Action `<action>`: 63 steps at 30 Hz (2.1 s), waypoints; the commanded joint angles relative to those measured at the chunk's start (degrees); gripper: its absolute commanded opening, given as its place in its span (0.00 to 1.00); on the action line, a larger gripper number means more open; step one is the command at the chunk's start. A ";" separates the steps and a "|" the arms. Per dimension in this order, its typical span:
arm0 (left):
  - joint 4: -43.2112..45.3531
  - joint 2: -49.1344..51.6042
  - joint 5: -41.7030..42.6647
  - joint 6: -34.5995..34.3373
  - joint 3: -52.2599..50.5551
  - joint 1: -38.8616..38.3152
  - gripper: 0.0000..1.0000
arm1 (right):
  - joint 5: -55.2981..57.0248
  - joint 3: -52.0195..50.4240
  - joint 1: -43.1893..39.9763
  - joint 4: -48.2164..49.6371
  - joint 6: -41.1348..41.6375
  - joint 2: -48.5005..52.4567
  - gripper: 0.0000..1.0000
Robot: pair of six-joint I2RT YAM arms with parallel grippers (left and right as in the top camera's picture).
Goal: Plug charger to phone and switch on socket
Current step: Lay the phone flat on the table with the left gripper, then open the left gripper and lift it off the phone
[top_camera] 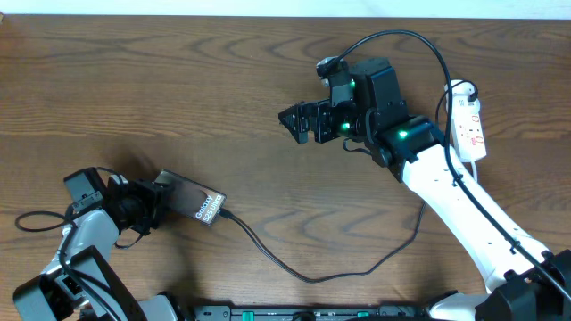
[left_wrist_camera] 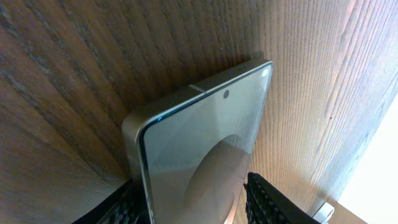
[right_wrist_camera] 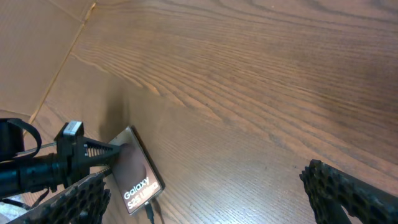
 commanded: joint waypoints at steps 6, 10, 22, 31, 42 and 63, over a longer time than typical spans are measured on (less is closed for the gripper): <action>-3.28 2.60 -10.01 0.61 -2.95 0.15 0.50 | -0.35 0.90 1.01 -0.20 -0.26 -0.52 0.99; -4.46 2.60 -10.01 0.61 -2.95 0.15 0.50 | -0.35 0.90 1.01 -0.24 -0.28 -0.52 0.99; -6.54 2.60 -10.03 0.61 -2.95 0.15 0.50 | -0.35 0.90 1.01 -0.28 -0.72 -0.52 0.99; -7.82 2.60 -9.94 0.59 -2.95 0.15 0.50 | -0.33 0.90 1.01 -0.66 -1.40 -0.52 0.99; -8.15 0.81 -1.22 1.16 -2.78 0.20 0.50 | 0.44 0.90 0.98 -0.70 -2.89 -0.52 0.99; -12.07 -31.15 -1.42 8.50 4.55 -6.91 0.85 | 1.90 0.90 1.27 -0.90 -3.13 -0.50 0.99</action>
